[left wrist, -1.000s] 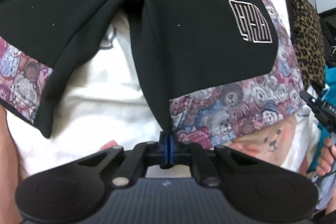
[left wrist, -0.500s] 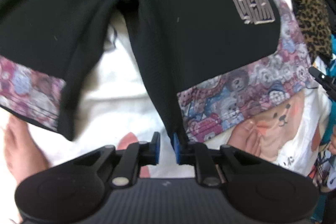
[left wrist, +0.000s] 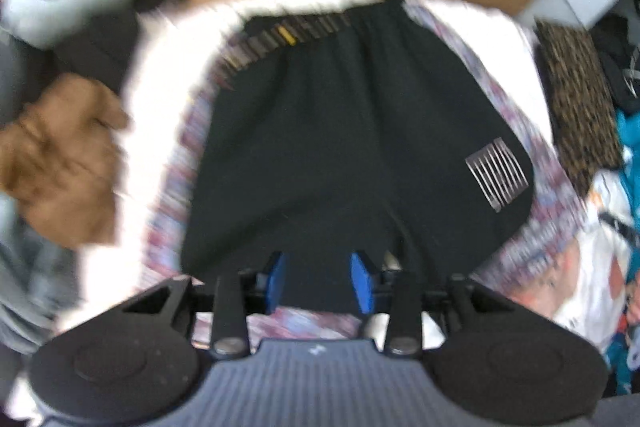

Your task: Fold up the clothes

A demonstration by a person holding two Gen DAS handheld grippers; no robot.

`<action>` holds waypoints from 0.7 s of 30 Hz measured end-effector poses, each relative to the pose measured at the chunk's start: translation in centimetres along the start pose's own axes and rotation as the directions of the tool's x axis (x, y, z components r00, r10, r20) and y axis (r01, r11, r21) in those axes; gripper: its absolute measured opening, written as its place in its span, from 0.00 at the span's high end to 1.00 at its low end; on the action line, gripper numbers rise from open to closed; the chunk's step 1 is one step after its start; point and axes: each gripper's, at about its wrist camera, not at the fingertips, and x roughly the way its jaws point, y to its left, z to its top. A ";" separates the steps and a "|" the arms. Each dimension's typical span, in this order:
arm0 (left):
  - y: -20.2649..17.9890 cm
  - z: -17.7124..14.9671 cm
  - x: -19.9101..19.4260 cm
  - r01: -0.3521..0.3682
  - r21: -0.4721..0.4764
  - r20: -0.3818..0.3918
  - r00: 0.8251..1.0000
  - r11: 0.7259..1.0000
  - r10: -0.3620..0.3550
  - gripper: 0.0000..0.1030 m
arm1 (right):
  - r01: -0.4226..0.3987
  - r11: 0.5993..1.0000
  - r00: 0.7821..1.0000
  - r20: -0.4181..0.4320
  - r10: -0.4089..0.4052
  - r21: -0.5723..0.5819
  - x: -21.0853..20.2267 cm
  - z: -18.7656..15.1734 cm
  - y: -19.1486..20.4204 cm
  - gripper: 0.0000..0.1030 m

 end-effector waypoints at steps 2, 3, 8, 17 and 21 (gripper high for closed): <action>1.6 1.2 -2.5 -0.049 0.012 0.025 0.998 0.999 0.049 0.60 | -0.035 0.999 0.999 -0.007 0.035 -0.022 -0.2 0.1 1.3 0.87; 2.2 1.6 -3.7 -0.075 0.012 0.037 0.997 0.997 0.074 0.60 | -0.053 0.998 0.999 -0.011 0.053 -0.032 -0.3 0.1 1.9 0.86; 6.1 3.2 -5.6 -0.118 0.024 0.076 0.990 0.993 0.116 0.54 | -0.105 0.991 0.994 -0.041 0.102 -0.079 -0.5 0.4 5.0 0.86; 12.8 2.3 2.0 -0.089 -0.023 0.086 0.992 0.996 0.091 0.54 | -0.190 0.963 0.970 -0.189 0.154 -0.194 2.8 -0.9 11.2 0.85; 15.5 0.1 5.5 -0.092 -0.066 0.046 0.994 0.994 0.095 0.55 | -0.220 0.951 0.950 -0.267 0.159 -0.217 5.2 -2.0 13.5 0.84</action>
